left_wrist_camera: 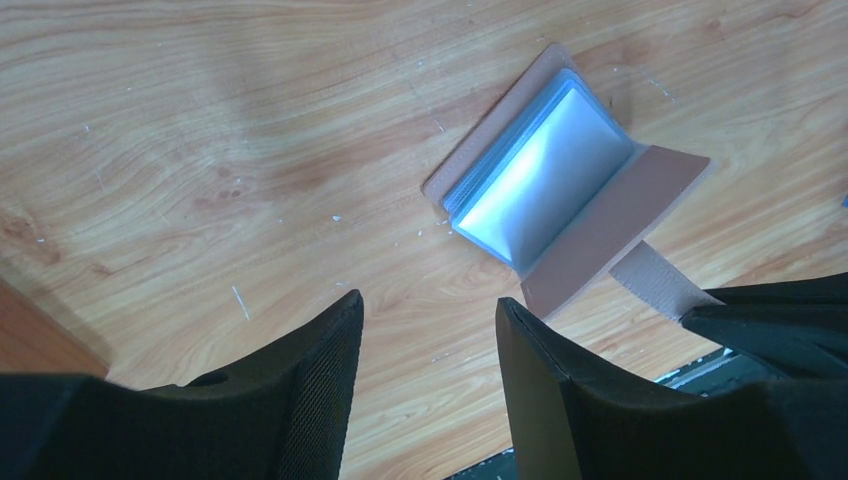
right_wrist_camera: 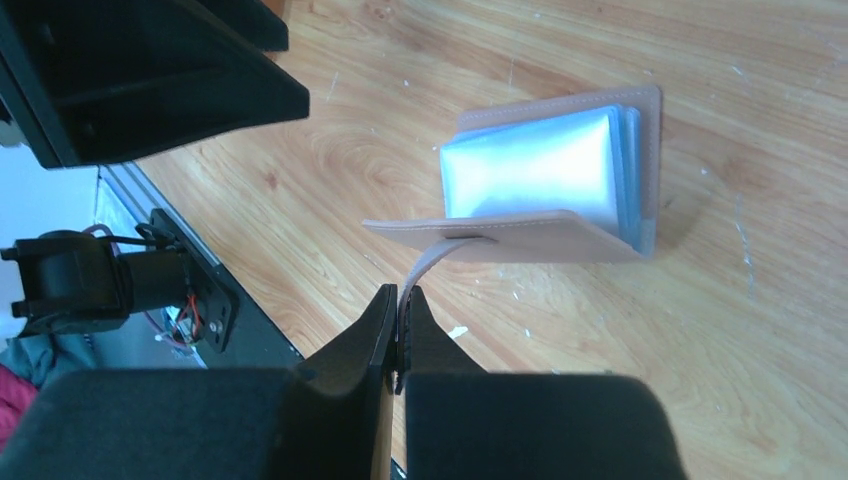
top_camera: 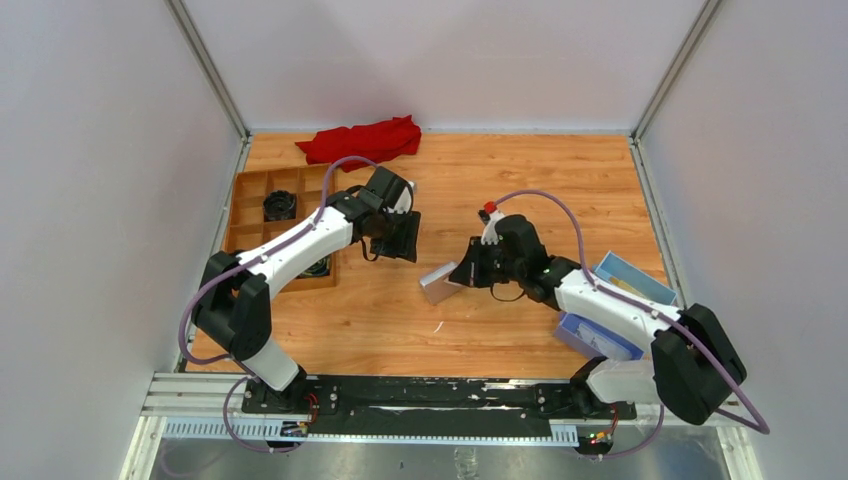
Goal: Take the credit cards out of the card holder
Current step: Open the card holder at the center of the board, then remove the credit card from the card holder.
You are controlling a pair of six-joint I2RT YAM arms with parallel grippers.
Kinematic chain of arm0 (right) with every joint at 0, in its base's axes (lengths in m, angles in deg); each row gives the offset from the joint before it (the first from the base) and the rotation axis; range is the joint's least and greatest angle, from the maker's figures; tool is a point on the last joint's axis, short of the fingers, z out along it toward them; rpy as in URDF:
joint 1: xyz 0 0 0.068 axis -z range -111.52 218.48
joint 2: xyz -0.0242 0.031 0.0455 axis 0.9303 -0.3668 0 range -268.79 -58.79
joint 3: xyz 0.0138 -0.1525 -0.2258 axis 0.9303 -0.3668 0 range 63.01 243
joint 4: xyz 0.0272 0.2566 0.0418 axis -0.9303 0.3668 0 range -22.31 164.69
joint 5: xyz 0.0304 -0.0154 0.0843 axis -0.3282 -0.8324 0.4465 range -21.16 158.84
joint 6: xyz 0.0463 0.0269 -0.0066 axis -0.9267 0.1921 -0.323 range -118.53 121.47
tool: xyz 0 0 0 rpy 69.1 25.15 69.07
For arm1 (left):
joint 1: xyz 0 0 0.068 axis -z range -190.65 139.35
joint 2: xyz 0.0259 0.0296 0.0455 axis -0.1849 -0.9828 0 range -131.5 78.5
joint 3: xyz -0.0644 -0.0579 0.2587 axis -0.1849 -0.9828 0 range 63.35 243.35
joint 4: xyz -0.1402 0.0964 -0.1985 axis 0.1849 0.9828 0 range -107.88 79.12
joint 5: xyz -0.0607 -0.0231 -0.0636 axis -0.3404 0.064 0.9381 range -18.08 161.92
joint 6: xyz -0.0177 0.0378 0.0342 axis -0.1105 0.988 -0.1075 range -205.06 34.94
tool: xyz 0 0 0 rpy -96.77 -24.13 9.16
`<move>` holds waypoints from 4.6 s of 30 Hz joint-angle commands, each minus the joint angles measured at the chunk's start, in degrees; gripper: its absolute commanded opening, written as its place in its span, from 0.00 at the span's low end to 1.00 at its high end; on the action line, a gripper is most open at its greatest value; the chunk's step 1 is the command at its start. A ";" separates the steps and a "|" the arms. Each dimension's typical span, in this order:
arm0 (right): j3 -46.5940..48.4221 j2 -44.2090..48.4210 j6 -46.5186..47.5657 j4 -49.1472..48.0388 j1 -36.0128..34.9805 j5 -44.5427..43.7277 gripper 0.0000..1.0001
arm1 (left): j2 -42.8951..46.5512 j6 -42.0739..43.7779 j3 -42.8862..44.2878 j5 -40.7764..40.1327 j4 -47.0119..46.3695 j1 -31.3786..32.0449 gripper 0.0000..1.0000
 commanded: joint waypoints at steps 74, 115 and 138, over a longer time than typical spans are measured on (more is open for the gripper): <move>-14.81 11.94 7.47 20.64 3.47 -16.97 0.24 | -11.64 -5.98 -0.85 12.45 -11.92 7.44 0.59; -15.27 11.10 7.43 19.45 3.45 -16.30 0.24 | -15.61 -8.59 -1.24 19.33 -18.10 9.99 0.56; -15.17 9.91 7.62 18.82 3.44 -16.08 0.24 | -15.01 -6.43 0.77 10.11 -11.91 10.74 0.58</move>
